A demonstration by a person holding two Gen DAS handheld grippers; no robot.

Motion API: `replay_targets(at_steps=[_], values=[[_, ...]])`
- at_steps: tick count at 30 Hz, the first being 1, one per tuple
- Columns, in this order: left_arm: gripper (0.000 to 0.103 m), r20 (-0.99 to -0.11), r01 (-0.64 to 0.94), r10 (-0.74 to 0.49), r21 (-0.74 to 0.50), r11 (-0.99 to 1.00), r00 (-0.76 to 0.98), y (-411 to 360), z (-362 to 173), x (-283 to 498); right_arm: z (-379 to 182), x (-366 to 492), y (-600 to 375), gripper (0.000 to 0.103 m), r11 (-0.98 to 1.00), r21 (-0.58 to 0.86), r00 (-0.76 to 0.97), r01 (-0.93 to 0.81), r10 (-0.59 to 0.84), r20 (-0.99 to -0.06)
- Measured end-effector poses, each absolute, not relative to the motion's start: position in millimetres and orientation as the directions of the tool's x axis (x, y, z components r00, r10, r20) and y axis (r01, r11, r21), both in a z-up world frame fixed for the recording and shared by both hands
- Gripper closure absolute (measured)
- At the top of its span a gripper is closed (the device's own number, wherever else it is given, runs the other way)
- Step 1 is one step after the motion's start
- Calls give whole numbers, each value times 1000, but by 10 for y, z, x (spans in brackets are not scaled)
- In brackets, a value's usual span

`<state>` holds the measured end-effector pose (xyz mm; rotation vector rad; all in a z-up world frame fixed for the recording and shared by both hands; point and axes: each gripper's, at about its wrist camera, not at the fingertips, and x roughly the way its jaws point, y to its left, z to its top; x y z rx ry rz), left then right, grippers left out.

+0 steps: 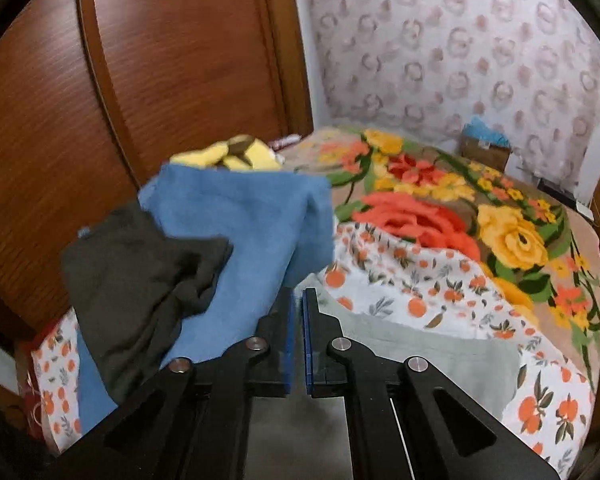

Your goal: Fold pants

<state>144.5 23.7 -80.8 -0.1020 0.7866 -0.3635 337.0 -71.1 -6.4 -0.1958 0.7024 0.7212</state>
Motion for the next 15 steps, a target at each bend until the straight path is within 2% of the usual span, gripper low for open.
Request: replay_targets(at_steps=[1,3,6,13,15], values=[[94,-677,280,-355,-223,934,645,235,-817,1455,-107,3361,-745,99,749,68,532,-659,528,-662],[94,-682,277,-352,-223,935,641,241,-843,1466,-141,3346,-859,89,767,73,539,-637,511,-669],[94,-684,272,-359,-237,933,636,280,-863,1471,-152,3260,-1059,83,790,74,554,-609,490,-673],[94,-680,273,-339,-206,940,650,263,-859,1429,-354,2850,-1684,80,867,32,604,-497,372,-705],[91,-686,267,-329,-200,943,649,276,-869,1434,-436,2747,-1848,80,888,40,609,-458,346,-713]])
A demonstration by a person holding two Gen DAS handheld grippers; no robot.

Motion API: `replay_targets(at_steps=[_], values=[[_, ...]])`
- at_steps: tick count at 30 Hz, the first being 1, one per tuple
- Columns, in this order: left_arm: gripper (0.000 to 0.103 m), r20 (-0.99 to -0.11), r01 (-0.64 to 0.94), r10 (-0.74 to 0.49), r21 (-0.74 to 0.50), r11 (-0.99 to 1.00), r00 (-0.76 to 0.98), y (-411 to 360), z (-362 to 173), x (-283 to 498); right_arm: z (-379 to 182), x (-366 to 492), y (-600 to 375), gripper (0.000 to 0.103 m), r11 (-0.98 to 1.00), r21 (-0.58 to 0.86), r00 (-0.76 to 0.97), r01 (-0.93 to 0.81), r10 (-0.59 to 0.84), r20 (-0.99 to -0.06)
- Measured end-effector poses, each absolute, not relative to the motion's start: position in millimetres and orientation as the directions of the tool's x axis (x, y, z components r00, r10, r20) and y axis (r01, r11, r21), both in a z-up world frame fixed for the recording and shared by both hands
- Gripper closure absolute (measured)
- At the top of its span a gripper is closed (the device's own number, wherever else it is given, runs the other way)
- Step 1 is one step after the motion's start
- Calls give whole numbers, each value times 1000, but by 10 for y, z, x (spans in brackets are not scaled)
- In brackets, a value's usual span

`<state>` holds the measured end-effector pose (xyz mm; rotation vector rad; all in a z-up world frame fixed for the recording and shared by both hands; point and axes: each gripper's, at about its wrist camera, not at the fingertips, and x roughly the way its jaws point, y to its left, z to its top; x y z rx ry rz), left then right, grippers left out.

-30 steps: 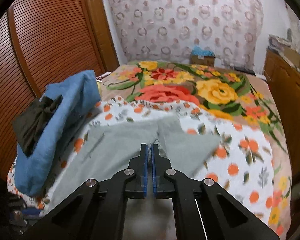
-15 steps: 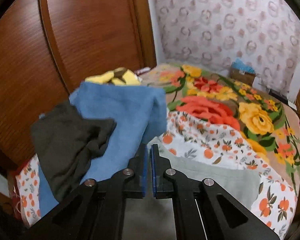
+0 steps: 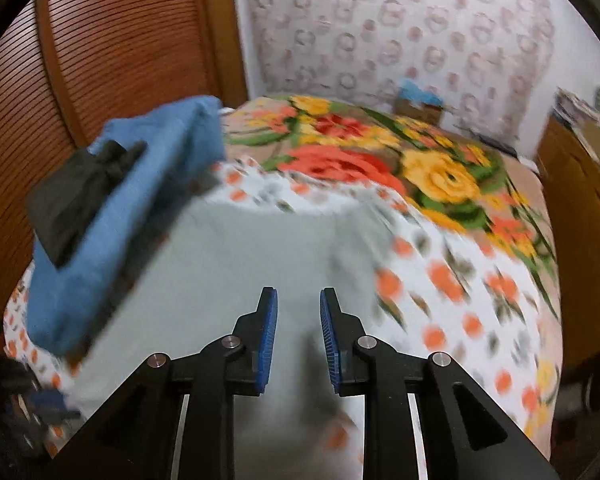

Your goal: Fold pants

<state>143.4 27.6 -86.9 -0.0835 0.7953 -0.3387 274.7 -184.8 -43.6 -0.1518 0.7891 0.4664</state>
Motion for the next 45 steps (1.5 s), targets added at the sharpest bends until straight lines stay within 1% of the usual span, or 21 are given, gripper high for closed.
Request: replay_targets(at_steps=[2,7,8,9,11,14,15,18,25,29,34,37,40,45], values=[[90,-689,263,-324,-196,945,648,283,-872,1439,-503,2603,-1956,80,894,59,608,-445,350,-713],[82,-696,257,-318,-195,947,644,291,-883,1451,-585,2208,-2041,80,895,100,595,-436,369,-714],[80,-697,258,-318,-194,947,642,281,-879,1454,-608,2113,-2049,78,896,109,595,-431,373,-712],[76,-699,259,-317,-191,947,641,275,-879,1457,-581,2056,-2108,74,897,118,594,-426,376,-711],[71,-701,258,-311,-185,948,642,260,-878,1451,-592,1895,-2131,71,898,131,593,-420,381,-709],[67,-701,254,-305,-180,950,645,264,-870,1452,-654,1771,-2204,64,898,158,576,-411,390,-719],[63,-700,254,-306,-181,950,645,263,-868,1451,-667,1713,-2241,63,898,163,570,-409,391,-723],[56,-695,251,-311,-191,949,648,270,-864,1429,-697,1653,-2258,63,893,195,556,-406,411,-722],[56,-718,232,-311,-210,950,623,251,-919,1463,-769,1726,-2207,62,898,221,549,-381,412,-727],[56,-683,220,-322,-235,947,656,290,-820,1404,-817,1731,-2264,62,898,246,545,-365,420,-726],[56,-633,210,-331,-260,943,700,331,-665,1393,-819,1707,-2236,62,896,234,555,-378,421,-717],[56,-653,188,-293,-229,955,698,275,-682,1497,-829,1680,-2218,62,897,217,566,-384,415,-712],[56,-677,167,-282,-232,958,679,249,-760,1592,-841,1650,-2208,62,899,208,578,-385,411,-705],[60,-718,128,-252,-224,966,649,228,-878,1665,-854,1605,-2202,62,901,183,598,-392,401,-694]])
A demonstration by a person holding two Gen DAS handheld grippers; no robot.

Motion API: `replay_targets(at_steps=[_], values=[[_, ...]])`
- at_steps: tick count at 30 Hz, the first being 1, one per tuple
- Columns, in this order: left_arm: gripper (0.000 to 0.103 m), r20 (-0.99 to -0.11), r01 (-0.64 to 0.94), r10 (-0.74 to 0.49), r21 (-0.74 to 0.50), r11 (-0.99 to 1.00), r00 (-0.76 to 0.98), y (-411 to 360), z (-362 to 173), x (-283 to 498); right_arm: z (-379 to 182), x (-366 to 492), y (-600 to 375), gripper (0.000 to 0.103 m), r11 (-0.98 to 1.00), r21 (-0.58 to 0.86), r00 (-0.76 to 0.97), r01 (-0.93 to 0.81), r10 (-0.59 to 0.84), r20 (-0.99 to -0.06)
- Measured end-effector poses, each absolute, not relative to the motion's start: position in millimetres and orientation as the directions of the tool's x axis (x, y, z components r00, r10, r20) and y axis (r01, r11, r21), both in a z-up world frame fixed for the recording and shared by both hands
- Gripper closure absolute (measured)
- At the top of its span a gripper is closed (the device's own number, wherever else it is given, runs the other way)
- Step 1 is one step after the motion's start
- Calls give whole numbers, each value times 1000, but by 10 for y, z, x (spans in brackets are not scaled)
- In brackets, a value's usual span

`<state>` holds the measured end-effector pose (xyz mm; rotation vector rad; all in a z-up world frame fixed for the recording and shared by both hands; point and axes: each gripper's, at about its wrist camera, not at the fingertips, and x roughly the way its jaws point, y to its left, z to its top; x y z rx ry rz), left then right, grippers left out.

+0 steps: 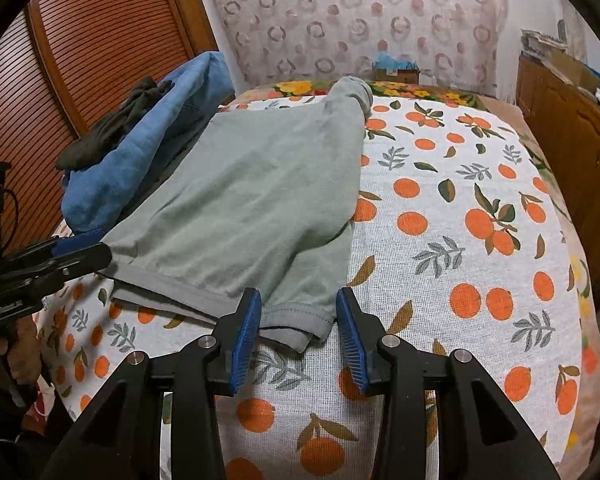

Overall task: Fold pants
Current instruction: 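Open both grippers and withdraw from the folded garment, then grasp the grey-green garment hem with the left gripper while the right gripper grasps its corner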

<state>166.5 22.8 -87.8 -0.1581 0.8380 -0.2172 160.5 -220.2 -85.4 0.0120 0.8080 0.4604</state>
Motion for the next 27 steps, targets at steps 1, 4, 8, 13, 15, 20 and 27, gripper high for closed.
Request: replay_targets(at_steps=[1,4,8,13,15,20,27], values=[[61,-727,121,-248,-223,967,640,227,-899,1670,-858,1597,-2201,62,901,182,600,-393,401,-692],[61,-754,107,-238,-219,970,613,197,-967,1662,-866,1582,-2221,62,899,185,601,-398,407,-687],[61,-763,107,-227,-205,973,605,148,-1009,1620,-873,1566,-2219,62,899,185,606,-397,408,-683],[62,-765,117,-228,-198,973,603,67,-1000,1544,-876,1562,-2212,62,900,182,610,-395,405,-681],[64,-763,124,-223,-186,975,607,31,-1002,1506,-873,1559,-2204,62,901,177,612,-395,402,-681],[66,-753,107,-244,-226,968,611,83,-1003,1492,-872,1554,-2197,62,902,176,613,-395,401,-681],[65,-741,95,-288,-292,952,606,172,-1007,1516,-869,1549,-2199,62,903,172,615,-394,398,-681]])
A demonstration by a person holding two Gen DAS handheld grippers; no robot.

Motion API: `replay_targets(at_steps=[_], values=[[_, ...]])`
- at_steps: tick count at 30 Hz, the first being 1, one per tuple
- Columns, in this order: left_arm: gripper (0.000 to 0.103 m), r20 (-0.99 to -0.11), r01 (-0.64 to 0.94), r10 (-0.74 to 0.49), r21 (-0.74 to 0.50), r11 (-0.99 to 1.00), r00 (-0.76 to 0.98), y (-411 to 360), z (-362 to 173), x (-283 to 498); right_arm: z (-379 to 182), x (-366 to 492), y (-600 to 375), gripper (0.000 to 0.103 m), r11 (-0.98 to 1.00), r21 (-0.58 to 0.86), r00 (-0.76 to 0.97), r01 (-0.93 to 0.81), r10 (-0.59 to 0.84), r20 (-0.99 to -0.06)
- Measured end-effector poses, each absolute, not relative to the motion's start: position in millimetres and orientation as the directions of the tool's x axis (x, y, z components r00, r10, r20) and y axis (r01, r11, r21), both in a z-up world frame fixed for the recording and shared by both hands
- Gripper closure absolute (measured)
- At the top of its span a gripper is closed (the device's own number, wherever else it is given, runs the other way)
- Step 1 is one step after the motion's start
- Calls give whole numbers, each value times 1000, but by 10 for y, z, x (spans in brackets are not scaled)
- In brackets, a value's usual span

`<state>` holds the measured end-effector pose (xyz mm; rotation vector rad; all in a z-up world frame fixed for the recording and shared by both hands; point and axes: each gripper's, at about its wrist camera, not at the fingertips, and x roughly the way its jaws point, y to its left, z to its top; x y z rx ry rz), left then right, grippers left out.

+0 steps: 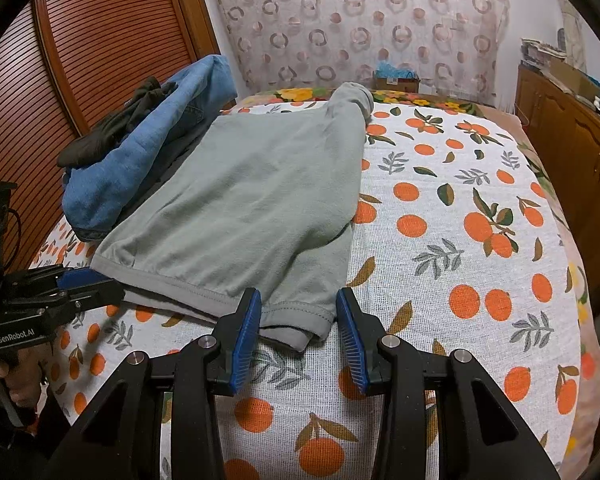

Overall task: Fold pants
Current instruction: 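Grasp the grey-green garment hem with the left gripper while the right gripper grasps its corner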

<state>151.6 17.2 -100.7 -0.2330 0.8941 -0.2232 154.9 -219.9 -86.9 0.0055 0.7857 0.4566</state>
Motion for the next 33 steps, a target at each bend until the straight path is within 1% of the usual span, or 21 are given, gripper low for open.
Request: replay_targets(at_steps=[2,3,4,6,8,9,16,21,26,31,32,33], values=[[66,-736,97,-294,-299,949,609,180,-1007,1527,-869,1547,-2201,62,903,170,616,-394,397,-681],[68,-735,103,-290,-290,951,613,171,-1008,1528,-868,1546,-2200,62,904,168,617,-393,395,-681],[73,-736,111,-289,-282,953,612,157,-1011,1539,-869,1544,-2206,63,905,163,618,-393,392,-681],[91,-740,120,-275,-257,959,613,122,-1012,1539,-857,1528,-2184,79,895,164,610,-414,406,-680],[96,-743,127,-263,-235,964,615,107,-1009,1533,-835,1507,-2168,90,891,172,605,-421,417,-678],[98,-739,125,-266,-242,962,618,129,-1002,1526,-831,1508,-2169,93,885,188,594,-427,431,-679],[100,-717,145,-289,-257,955,634,166,-903,1388,-748,1443,-2340,95,869,273,578,-413,481,-659],[100,-699,177,-300,-245,953,649,161,-796,1166,-673,1160,-2364,96,875,252,591,-414,469,-657],[100,-708,210,-320,-242,947,629,164,-813,867,-650,794,-2389,96,875,245,594,-417,467,-655],[99,-732,206,-287,-201,958,618,146,-922,678,-812,541,-2384,95,885,244,587,-396,449,-674],[98,-733,203,-284,-200,959,618,158,-930,655,-847,525,-2384,95,891,239,594,-385,438,-675],[95,-732,199,-282,-200,959,620,178,-925,628,-864,508,-2396,95,893,243,599,-378,436,-672]])
